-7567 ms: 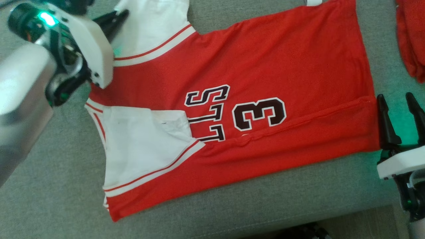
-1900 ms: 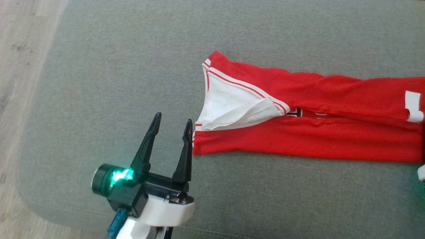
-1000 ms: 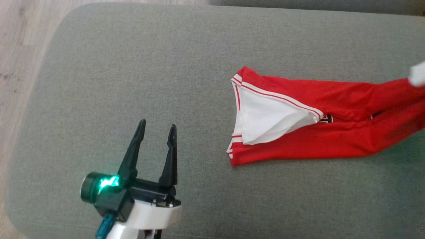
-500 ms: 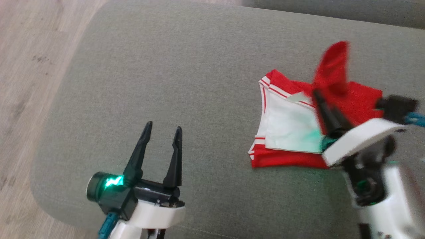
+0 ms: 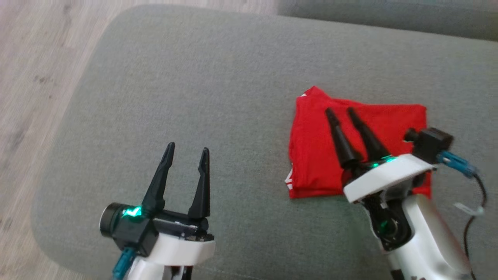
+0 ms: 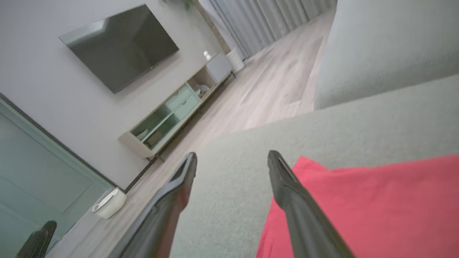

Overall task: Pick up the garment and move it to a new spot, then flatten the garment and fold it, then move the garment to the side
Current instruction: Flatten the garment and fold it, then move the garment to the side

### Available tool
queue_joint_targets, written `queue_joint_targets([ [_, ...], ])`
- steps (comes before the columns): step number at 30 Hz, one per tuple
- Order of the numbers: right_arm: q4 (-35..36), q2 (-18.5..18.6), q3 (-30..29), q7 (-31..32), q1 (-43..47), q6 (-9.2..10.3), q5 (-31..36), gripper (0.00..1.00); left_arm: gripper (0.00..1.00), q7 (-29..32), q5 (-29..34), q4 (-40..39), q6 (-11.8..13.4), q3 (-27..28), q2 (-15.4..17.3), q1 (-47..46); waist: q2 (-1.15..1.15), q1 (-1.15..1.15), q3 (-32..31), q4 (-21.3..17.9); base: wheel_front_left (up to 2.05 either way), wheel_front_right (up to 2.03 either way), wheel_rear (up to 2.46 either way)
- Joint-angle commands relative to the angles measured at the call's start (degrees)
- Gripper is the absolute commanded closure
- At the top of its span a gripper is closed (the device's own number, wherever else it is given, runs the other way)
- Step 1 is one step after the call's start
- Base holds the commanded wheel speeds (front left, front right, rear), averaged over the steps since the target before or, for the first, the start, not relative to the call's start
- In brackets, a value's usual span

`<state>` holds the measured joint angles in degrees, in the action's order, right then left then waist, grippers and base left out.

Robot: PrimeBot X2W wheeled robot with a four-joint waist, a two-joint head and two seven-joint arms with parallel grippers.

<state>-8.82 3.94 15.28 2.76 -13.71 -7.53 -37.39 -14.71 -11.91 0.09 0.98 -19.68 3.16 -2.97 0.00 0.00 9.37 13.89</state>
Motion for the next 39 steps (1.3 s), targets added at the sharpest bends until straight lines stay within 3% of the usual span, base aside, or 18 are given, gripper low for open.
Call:
queue_joint_targets([
  [1,2.7,0.5,0.4,-2.8,-0.8,0.04,0.6,0.00,0.00,-0.3,-0.6,-1.1,-0.2,2.7,-0.2,0.2,0.00,0.00,-1.8,-1.6,0.00,0.00,0.00],
  [6,1.9,5.6,-2.5,-14.3,4.9,0.04,3.9,0.00,0.00,-0.3,-2.0,1.7,-0.2,3.4,-0.3,2.0,0.00,0.00,-6.1,-3.9,0.00,0.00,0.00],
  [11,-0.9,7.6,-6.7,-17.5,10.7,0.04,11.0,0.00,0.00,-0.3,-3.0,3.5,0.4,4.3,-0.3,3.8,0.00,0.00,-9.4,-5.5,0.00,0.00,0.00],
  [17,3.0,6.0,-11.0,-17.7,18.1,0.04,20.5,0.00,0.00,-0.3,-2.0,4.8,1.1,6.3,-0.3,5.7,0.00,0.00,-11.5,-7.4,0.00,0.00,0.00],
  [22,4.9,3.6,-12.3,-17.7,22.8,0.04,24.0,0.00,0.00,-0.3,-1.0,7.5,0.8,7.3,-0.2,7.3,0.00,0.00,-12.7,-8.3,0.00,0.00,0.00],
  [39,4.5,2.1,-11.3,-17.8,25.3,0.04,24.8,0.00,0.00,-0.3,-0.1,9.7,0.2,9.2,-0.3,7.9,0.00,0.00,-13.9,-8.7,0.00,0.00,0.00],
])
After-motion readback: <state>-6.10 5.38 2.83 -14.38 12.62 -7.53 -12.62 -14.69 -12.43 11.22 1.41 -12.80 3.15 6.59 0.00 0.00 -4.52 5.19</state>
